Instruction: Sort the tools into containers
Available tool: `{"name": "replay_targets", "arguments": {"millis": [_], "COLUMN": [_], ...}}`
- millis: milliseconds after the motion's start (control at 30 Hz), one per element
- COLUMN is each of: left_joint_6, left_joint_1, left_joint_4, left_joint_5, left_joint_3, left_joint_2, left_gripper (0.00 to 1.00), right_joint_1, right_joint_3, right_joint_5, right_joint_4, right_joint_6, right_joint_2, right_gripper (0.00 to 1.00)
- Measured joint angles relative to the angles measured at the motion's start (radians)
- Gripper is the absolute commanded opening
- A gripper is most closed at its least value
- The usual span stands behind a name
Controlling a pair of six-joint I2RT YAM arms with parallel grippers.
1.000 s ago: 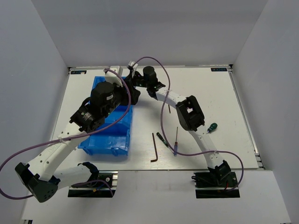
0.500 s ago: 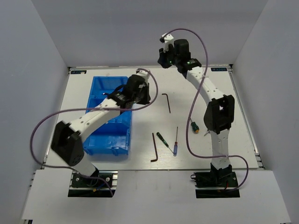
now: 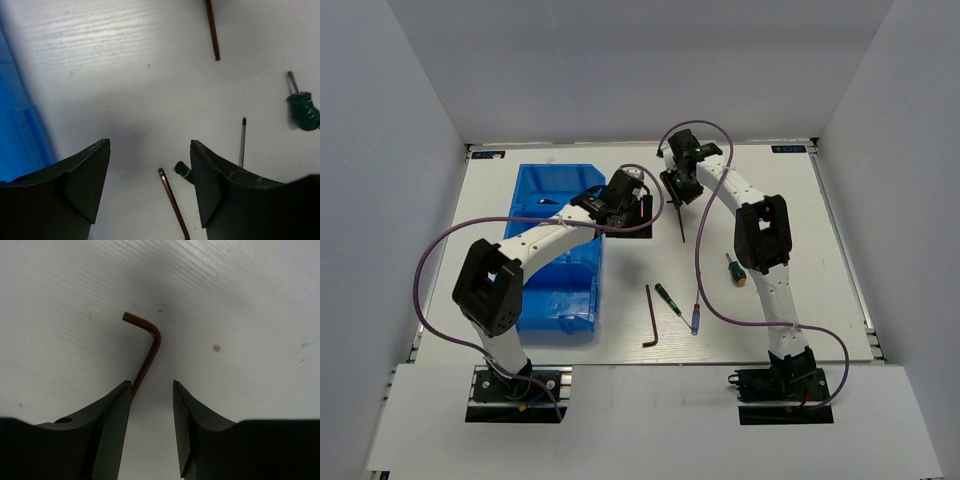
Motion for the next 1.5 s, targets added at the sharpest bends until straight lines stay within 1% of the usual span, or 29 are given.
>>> {"name": "replay_targets", "arguments": {"millis": [100,233,500,667,1200,1400,1467,1500], "left_joint_6": [-0.012,-0.019,-0.022,-0.023,-0.024,-0.024,-0.024,-0.024], "left_joint_1": [-0.004,-0.006,-0.008,-0.008,-0.008,-0.008,-0.008,-0.008], "left_joint_4": [-0.005,0.001,0.018,0.018,0.048,0.048,0.048,0.047], "left_joint_5": [0.005,0.01,0.011,0.011,0.019,0.019,0.019,0.019], "left_joint_3": [-0.051,-0.062,-0.089,-0.093,-0.094,-0.094,-0.095,-0.096], "left_joint_2": [-0.028,-0.047,-0.12,-0.124,-0.136,-0.157,-0.165,-0.17], "left_gripper": [0.75,0.74,0.74,0.74,0.74,0.74,0.74,0.74], "right_joint_1": [-0.002,-0.002,0.005,0.008,0.013,0.022,0.029,0.034], "right_joint_3": [-0.023,-0.061,-0.088,-0.088,-0.142,-0.151,-0.163,-0.169], "right_joint_5": [0.016,0.018,0.0,-0.016,-0.105,-0.084,-0.056,-0.036], "right_joint_4": [-0.016,-0.023,-0.022,-0.021,-0.014,-0.007,0.009,0.015], "right_joint_6": [0.013,0.036,0.083,0.103,0.206,0.233,0.246,0.253], "right_joint_2": [0.001,0.002,0.002,0.0,-0.048,-0.048,-0.048,-0.048], "right_gripper": [0.43,0.42,0.4,0.34,0.34,0.36,0.32,0.32]}}
